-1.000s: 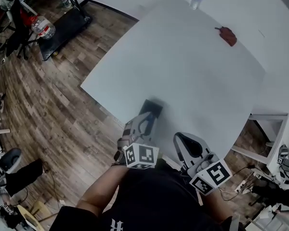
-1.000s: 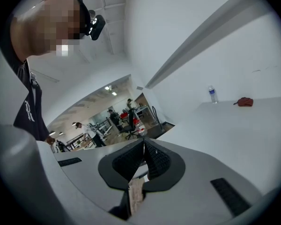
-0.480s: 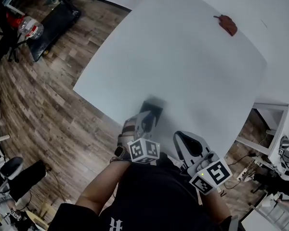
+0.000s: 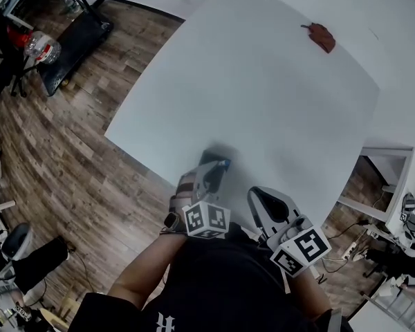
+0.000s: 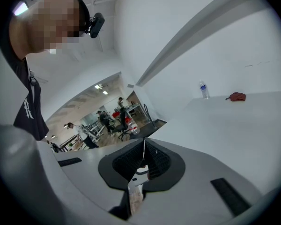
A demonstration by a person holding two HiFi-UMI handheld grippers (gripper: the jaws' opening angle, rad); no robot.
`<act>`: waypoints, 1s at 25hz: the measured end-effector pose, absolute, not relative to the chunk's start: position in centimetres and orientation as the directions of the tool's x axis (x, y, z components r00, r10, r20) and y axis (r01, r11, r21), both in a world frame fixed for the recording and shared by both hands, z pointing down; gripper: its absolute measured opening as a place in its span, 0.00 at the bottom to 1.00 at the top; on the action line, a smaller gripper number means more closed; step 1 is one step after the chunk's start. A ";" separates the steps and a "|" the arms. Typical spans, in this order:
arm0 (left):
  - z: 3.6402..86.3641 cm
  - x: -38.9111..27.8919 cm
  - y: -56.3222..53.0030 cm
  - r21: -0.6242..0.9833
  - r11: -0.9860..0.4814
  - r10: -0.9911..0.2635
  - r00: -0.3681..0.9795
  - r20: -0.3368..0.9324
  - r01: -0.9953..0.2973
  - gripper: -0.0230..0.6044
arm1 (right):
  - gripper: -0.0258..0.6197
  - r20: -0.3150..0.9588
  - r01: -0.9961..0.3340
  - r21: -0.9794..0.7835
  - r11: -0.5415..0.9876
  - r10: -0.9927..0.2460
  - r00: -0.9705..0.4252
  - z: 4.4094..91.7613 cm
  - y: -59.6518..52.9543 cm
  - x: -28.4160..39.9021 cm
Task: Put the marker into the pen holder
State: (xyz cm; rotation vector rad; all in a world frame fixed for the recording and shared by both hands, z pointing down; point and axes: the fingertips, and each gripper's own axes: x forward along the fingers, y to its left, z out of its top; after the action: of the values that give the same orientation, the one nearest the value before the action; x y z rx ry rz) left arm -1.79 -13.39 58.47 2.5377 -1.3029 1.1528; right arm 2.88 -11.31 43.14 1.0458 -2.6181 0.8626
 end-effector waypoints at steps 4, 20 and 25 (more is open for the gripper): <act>56.3 -1.7 -13.2 -0.251 -0.610 -0.702 0.367 0.610 -0.751 0.14 | 0.06 0.365 -0.664 -0.434 0.609 -0.554 -0.748 43.0 -11.2 2.8; 43.2 -1.8 -8.4 -0.127 -0.427 -0.849 0.349 0.397 -0.895 0.05 | 0.06 0.266 -0.553 -0.353 0.755 -0.486 -0.833 39.0 -8.0 2.6; 39.4 -1.7 -5.9 -0.051 -0.384 -0.879 0.348 0.327 -0.922 0.05 | 0.06 0.224 -0.516 -0.318 0.795 -0.466 -0.856 37.3 -6.3 2.9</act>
State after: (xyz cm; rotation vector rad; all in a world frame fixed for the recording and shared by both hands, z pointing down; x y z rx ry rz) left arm -1.65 -5.87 39.39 2.4590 -1.6552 0.4569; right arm 2.86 -6.28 37.30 0.7835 -2.8481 0.5630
